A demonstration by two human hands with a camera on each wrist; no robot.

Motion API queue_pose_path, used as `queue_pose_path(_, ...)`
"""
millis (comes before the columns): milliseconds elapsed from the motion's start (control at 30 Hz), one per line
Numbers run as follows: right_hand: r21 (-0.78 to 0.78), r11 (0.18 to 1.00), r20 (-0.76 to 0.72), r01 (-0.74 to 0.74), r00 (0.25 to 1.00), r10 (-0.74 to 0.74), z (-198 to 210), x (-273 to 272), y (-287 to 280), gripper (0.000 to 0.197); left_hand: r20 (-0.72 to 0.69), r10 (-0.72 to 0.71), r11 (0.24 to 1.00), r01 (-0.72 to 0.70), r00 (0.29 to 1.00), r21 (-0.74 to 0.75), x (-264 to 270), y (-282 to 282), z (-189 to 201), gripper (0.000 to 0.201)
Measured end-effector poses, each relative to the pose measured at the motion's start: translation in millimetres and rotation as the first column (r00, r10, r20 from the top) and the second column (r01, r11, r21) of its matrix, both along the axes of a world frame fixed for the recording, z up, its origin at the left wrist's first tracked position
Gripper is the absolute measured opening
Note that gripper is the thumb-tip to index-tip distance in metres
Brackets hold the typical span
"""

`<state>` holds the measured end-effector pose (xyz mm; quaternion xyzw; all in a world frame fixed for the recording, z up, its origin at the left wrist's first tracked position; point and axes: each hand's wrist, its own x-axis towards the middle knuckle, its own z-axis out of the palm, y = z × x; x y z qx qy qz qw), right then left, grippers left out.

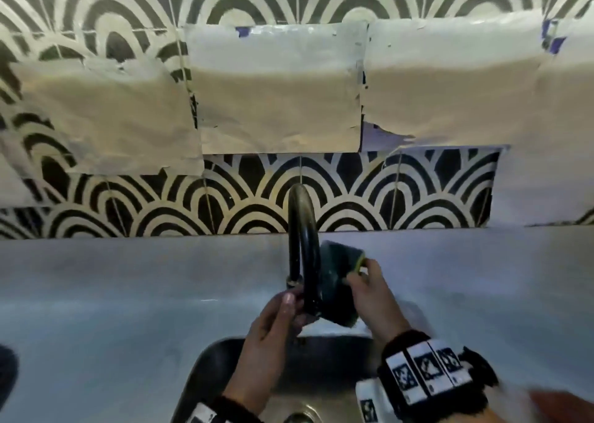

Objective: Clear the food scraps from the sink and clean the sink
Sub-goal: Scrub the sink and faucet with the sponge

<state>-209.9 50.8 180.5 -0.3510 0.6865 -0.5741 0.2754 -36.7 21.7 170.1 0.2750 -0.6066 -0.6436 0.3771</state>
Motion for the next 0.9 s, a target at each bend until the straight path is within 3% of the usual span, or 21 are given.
queue_pose_path(200,-0.199,0.976,-0.124,-0.082,0.991,0.058,87,-9,-17,0.031,0.019,0.067,0.991,-0.064,0.998,-0.114,-6,15,20,0.030)
queue_pose_path(333,-0.024,0.994,-0.424,-0.105,0.902,0.084,116,-17,-40,0.043,0.057,0.103,0.983,-0.093,0.993,-0.156,-9,13,16,0.032)
queue_pose_path(433,0.031,0.991,-0.563,-0.130,0.817,0.125,132,-19,-51,0.045,0.056,0.095,0.985,-0.085,0.994,-0.148,-11,8,14,0.034)
queue_pose_path(533,0.046,0.990,-0.752,-0.134,0.648,0.123,142,-14,-54,0.048,0.060,0.067,0.988,-0.058,0.996,-0.144,-12,1,11,0.039)
queue_pose_path(633,0.057,0.988,-0.913,-0.146,0.392,0.110,142,0,-47,0.047,0.050,0.037,0.990,-0.030,0.998,-0.135,-11,-4,8,0.049)
queue_pose_path(700,0.027,0.990,-0.969,-0.141,0.241,0.060,138,9,-39,0.046,0.046,0.031,0.991,-0.025,0.998,-0.130,-11,-5,6,0.045)
queue_pose_path(900,-0.161,0.978,-0.987,-0.133,0.006,-0.162,109,34,-13,0.040,0.011,0.041,0.987,-0.038,0.999,-0.156,-12,-2,10,0.029)
